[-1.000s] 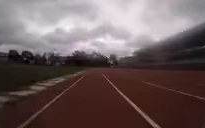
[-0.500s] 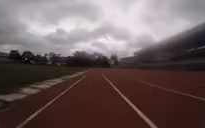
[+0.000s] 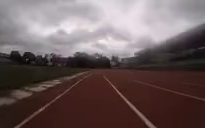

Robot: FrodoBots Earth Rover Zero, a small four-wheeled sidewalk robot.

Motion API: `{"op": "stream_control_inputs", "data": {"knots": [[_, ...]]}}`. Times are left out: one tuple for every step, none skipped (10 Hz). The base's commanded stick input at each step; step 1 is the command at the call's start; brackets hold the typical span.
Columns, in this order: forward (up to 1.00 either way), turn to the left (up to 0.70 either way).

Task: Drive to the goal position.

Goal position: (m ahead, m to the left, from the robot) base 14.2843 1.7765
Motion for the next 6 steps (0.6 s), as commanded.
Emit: {"op": "stream_control_inputs", "data": {"knots": [[0.70, 0.00], [0.70, 0.00], [0.70, 0.00], [0.70, 0.00], [0.70, 0.00], [0.70, 0.00]]}}
